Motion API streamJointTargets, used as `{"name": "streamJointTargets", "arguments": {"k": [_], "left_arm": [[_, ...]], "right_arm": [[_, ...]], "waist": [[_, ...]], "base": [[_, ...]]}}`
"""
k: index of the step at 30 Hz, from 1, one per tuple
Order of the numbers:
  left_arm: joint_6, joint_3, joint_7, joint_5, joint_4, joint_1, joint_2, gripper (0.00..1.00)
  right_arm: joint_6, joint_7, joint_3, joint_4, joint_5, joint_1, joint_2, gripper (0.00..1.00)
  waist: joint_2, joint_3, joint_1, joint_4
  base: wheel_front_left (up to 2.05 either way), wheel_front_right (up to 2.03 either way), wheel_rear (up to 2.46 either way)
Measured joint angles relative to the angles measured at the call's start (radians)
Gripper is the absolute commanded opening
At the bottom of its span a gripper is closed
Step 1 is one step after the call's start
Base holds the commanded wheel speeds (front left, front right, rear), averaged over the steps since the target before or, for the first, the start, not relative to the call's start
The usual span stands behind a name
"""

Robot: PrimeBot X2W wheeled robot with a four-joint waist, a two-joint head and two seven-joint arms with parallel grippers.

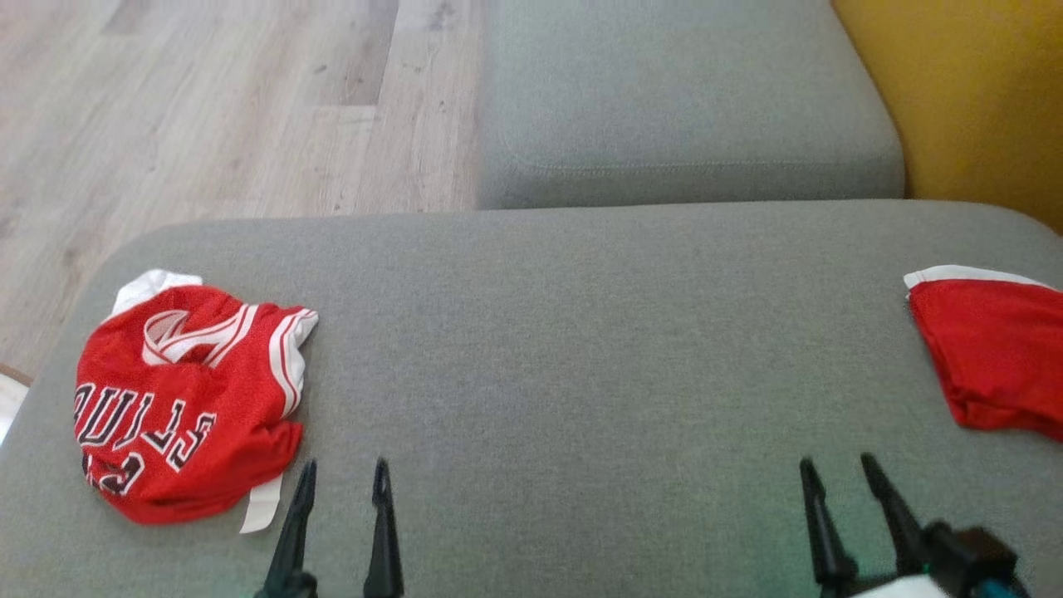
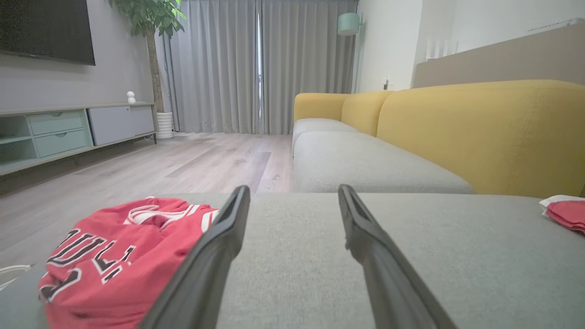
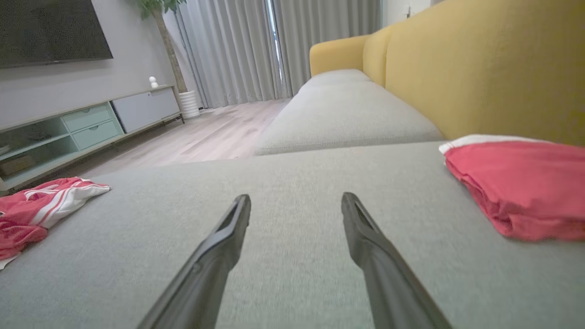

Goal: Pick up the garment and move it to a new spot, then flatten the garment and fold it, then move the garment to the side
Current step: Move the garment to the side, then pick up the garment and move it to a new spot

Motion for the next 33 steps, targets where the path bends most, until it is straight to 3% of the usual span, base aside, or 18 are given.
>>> {"name": "streamJointTargets", "arguments": {"k": [23,33], "left_arm": [[-0.070,0.053,0.000,0.013,0.051,0.047,-0.002,1.00],[-0.079,0.057,0.000,0.013,0.055,0.047,-0.002,1.00]], "right_arm": [[0.000,0.000,-0.010,-0.002,-0.014,0.040,0.033,1.00],[0.000,0.000,-0.008,-0.003,-0.014,0.040,0.032,1.00]], "waist": [[0.0000,-0.015,0.0002,-0.019],[0.0000,-0.023,0.0002,-0.013]], "base": [[0.00,0.00,0.00],[0.00,0.00,0.00]]}}
